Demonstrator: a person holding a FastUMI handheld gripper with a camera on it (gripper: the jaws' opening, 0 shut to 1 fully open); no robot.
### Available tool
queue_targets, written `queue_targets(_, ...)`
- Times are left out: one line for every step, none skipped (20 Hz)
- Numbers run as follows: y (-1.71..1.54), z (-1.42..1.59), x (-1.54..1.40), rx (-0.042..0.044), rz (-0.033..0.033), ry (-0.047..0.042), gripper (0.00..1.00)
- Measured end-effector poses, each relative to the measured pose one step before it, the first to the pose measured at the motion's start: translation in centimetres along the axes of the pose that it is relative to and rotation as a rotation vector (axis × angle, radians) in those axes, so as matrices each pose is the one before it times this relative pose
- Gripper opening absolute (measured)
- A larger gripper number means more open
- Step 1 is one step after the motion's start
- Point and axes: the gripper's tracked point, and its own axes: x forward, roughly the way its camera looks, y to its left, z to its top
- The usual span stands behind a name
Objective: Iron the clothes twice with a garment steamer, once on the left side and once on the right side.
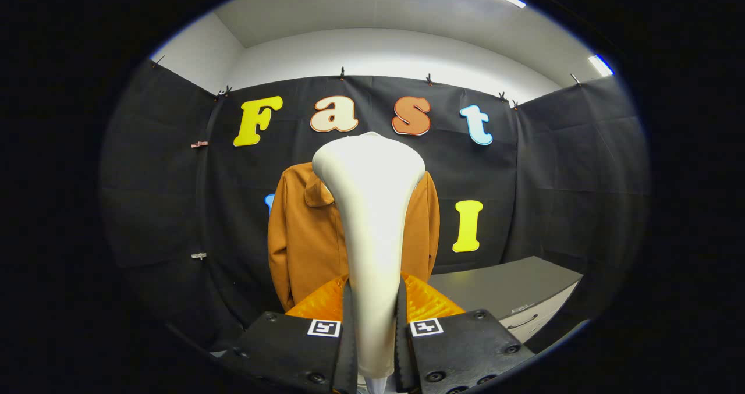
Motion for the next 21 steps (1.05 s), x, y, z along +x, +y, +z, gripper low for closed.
queue_targets(-0.063,-0.122,0.021,0.00373,0.00074,0.00322,0.28)
queue_targets(-0.046,-0.005,-0.075,0.00332,-0.00023,0.00128,0.28)
queue_targets(-0.116,-0.036,-0.012,0.00467,-0.00093,-0.00004,0.29)
queue_targets(-0.082,-0.027,0.016,-0.00052,-0.00221,0.00014,0.29)
queue_targets(-0.059,0.046,0.012,-0.00171,-0.00144,-0.00123,0.28)
queue_targets(0.072,0.107,-0.040,-0.00002,0.00039,-0.00031,0.28)
queue_targets(0.003,0.024,0.023,0.00082,0.00061,-0.00056,0.28)
queue_targets(-0.038,0.031,-0.013,0.00230,-0.00035,-0.00165,0.28)
queue_targets(-0.021,0.049,0.031,0.00165,-0.00123,0.00027,0.28)
queue_targets(-0.040,0.016,-0.011,0.00183,-0.00056,-0.00058,0.28)
queue_targets(0.020,0.006,0.063,0.00075,0.00053,0.00076,0.28)
queue_targets(0.069,-0.131,0.016,0.00072,0.00025,0.00231,0.28)
queue_targets(0.049,-0.086,0.049,0.00067,0.00100,0.00134,0.29)
queue_targets(0.094,-0.042,0.002,-0.00120,0.00098,0.00150,0.28)
queue_targets(0.035,-0.014,0.028,-0.00003,0.00024,-0.00029,0.28)
queue_targets(0.058,-0.056,0.054,-0.00143,-0.00061,0.00070,0.28)
queue_targets(0.078,-0.080,-0.002,-0.00067,0.00097,0.00041,0.28)
queue_targets(0.035,-0.043,-0.008,0.00025,0.00064,0.00015,0.28)
queue_targets(-0.005,-0.030,0.031,0.00074,-0.00016,0.00077,0.29)
queue_targets(0.045,0.030,-0.049,0.00149,-0.00009,0.00035,0.28)
queue_targets(-0.012,0.030,-0.013,0.00202,-0.00022,0.00004,0.28)
